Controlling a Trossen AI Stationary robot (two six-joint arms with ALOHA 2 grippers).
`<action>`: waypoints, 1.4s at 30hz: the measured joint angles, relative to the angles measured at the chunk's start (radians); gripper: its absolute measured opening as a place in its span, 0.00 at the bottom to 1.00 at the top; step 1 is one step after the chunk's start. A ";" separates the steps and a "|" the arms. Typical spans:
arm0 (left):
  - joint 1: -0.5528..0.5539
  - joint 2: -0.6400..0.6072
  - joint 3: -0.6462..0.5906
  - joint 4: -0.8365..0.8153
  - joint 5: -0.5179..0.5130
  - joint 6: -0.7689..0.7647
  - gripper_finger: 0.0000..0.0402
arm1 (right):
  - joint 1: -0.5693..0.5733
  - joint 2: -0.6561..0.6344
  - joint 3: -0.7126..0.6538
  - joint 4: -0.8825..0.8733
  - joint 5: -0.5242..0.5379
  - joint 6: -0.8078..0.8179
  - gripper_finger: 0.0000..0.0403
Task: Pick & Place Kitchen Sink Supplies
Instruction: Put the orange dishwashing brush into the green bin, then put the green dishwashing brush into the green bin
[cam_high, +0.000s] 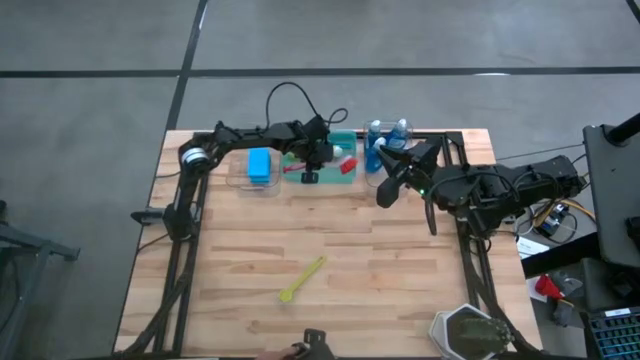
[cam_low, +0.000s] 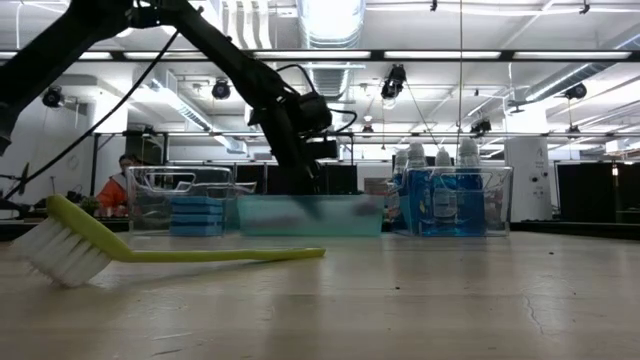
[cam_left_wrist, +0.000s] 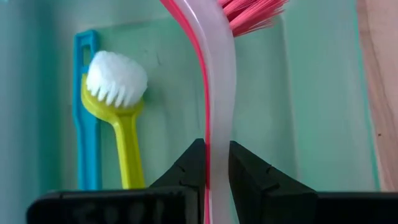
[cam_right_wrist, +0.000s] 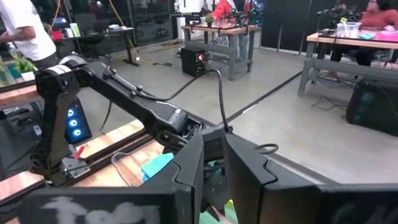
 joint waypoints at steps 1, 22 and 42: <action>0.000 0.006 0.000 0.001 0.000 -0.001 0.13 | -0.001 0.000 0.000 0.000 0.000 0.000 0.15; -0.001 0.037 0.010 -0.032 -0.003 -0.075 0.26 | -0.011 0.000 0.000 -0.005 0.000 -0.053 0.13; -0.015 -0.116 0.013 -0.019 -0.093 -0.185 0.56 | -0.014 0.000 0.000 -0.006 0.000 -0.073 0.13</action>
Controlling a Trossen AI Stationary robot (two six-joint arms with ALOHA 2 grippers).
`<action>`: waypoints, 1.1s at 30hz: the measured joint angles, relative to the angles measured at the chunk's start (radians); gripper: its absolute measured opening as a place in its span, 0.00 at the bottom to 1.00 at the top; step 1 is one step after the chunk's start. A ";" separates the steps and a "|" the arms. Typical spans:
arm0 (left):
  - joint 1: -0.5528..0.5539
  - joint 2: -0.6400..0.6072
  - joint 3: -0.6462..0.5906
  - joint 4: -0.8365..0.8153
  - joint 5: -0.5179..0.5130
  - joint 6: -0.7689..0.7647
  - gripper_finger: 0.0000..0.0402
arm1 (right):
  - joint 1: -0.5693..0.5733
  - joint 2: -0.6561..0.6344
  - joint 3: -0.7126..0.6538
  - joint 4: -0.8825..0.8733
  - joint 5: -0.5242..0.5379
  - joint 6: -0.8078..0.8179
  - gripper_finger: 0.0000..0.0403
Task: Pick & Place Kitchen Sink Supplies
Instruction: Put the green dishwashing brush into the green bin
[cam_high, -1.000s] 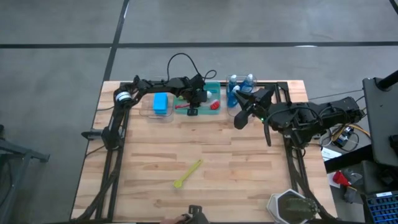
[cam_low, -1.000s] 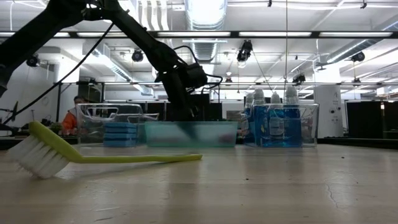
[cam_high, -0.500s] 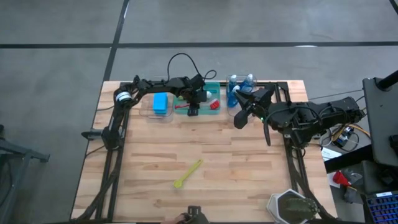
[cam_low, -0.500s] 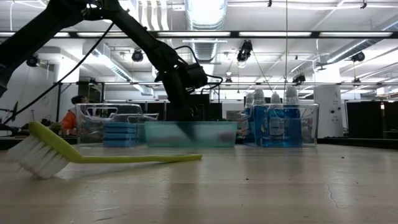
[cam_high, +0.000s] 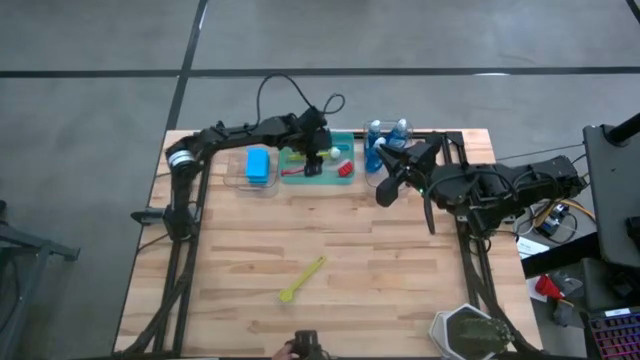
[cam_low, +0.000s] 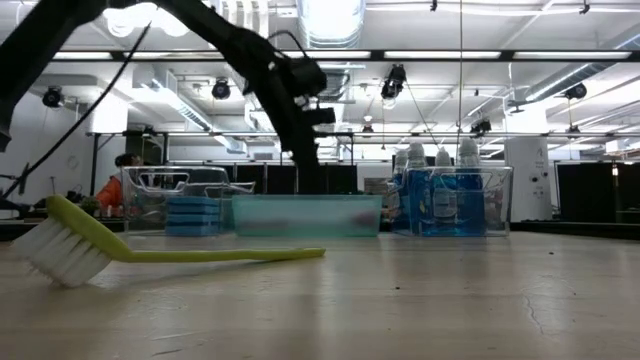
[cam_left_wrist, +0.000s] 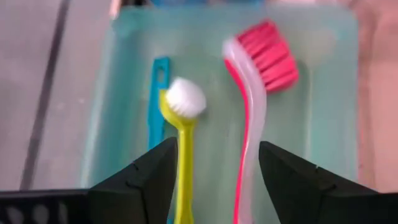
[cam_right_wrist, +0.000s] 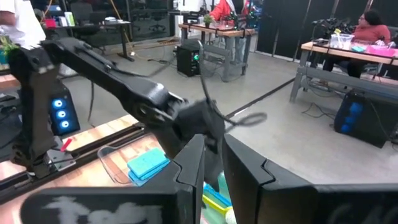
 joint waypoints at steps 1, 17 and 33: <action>-0.002 -0.017 0.000 -0.002 -0.008 -0.010 0.56 | -0.002 0.000 0.000 0.000 0.000 -0.001 0.13; -0.253 -0.344 -0.056 -0.110 0.074 -0.576 0.57 | -0.002 -0.002 0.001 0.007 -0.013 0.021 0.14; -0.726 -0.365 -0.371 -0.028 -0.040 -1.194 0.57 | 0.007 -0.011 0.007 -0.011 -0.161 -0.027 0.13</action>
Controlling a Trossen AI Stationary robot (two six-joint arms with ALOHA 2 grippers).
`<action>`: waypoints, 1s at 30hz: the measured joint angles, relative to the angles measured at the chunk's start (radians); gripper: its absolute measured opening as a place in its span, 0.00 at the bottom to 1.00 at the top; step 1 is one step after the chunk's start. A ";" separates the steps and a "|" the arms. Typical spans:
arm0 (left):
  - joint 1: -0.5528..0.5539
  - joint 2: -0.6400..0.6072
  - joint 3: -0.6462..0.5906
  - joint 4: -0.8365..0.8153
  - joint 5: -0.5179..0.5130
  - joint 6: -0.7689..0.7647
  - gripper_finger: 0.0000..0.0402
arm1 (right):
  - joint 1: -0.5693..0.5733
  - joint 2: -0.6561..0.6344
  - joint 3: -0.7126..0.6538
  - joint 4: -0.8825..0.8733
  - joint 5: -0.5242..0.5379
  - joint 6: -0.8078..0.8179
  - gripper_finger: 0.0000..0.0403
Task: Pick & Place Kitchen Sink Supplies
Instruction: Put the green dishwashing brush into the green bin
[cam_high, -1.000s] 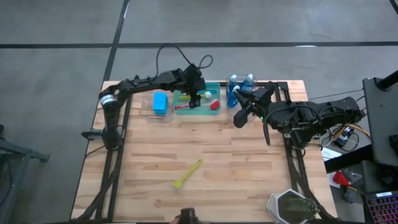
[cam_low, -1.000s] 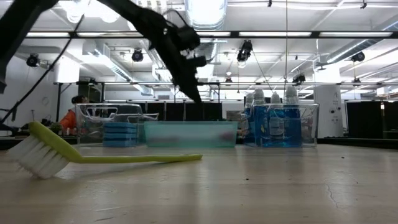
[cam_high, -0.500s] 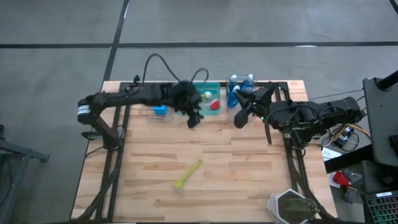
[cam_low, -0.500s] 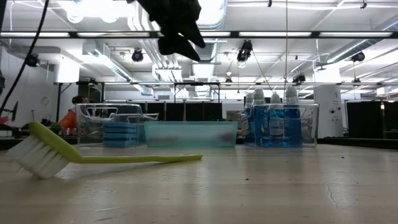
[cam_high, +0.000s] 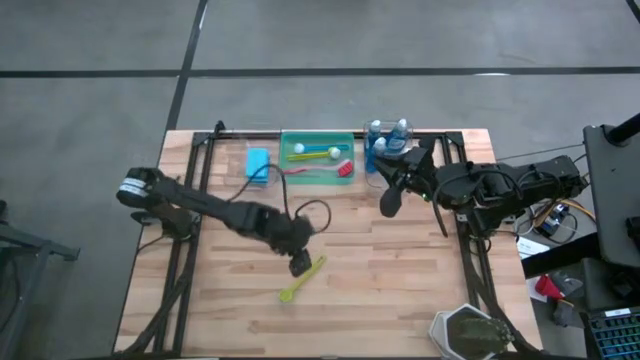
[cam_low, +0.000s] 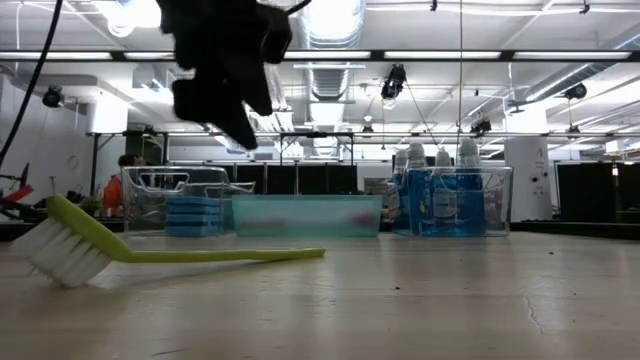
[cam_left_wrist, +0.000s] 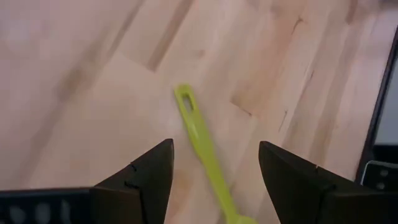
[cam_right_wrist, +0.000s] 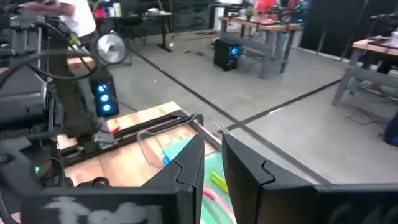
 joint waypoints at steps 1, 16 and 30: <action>-0.016 0.000 -0.030 0.039 -0.004 -0.044 0.57 | 0.000 0.000 0.000 -0.003 -0.014 -0.002 0.13; -0.194 0.039 -0.256 0.332 -0.047 -0.328 0.55 | 0.000 0.000 -0.009 -0.103 -0.075 -0.001 0.13; -0.224 0.229 -0.142 0.180 -0.086 -0.322 0.55 | -0.001 0.000 -0.029 -0.103 -0.093 -0.003 0.15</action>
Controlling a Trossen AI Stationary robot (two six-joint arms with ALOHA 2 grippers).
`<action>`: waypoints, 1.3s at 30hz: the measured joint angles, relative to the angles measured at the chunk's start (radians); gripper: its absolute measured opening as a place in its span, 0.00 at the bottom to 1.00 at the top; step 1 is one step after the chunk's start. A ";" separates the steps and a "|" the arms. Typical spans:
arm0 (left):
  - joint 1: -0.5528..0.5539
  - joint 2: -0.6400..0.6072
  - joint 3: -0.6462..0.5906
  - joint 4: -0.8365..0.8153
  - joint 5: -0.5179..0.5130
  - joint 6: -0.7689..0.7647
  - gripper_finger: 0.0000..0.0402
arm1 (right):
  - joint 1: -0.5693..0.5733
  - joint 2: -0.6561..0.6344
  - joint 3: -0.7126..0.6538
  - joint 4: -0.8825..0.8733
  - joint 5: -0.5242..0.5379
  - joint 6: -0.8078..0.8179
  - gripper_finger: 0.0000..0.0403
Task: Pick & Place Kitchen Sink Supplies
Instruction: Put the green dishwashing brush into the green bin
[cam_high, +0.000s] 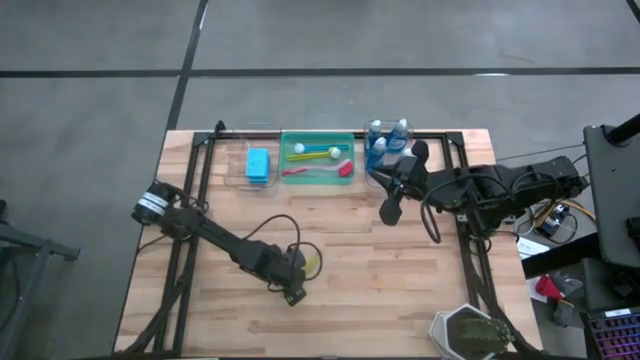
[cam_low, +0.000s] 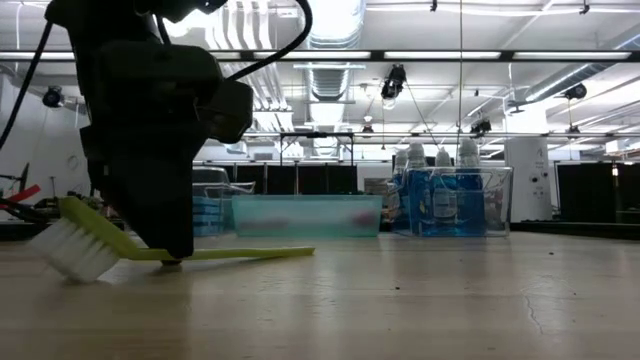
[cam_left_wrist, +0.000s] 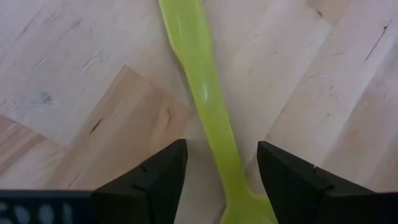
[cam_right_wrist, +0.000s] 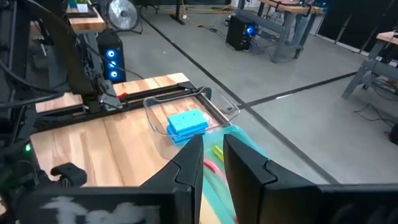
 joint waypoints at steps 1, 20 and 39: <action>0.003 0.004 0.003 -0.005 0.001 0.008 0.54 | 0.000 0.000 -0.003 0.000 0.000 -0.002 0.15; 0.162 -0.058 0.002 -0.140 0.070 0.337 0.11 | -0.005 0.000 -0.032 0.008 0.017 0.000 0.12; 0.620 -0.282 0.153 -0.271 0.085 0.887 0.10 | -0.013 0.000 -0.032 0.016 0.037 0.055 0.12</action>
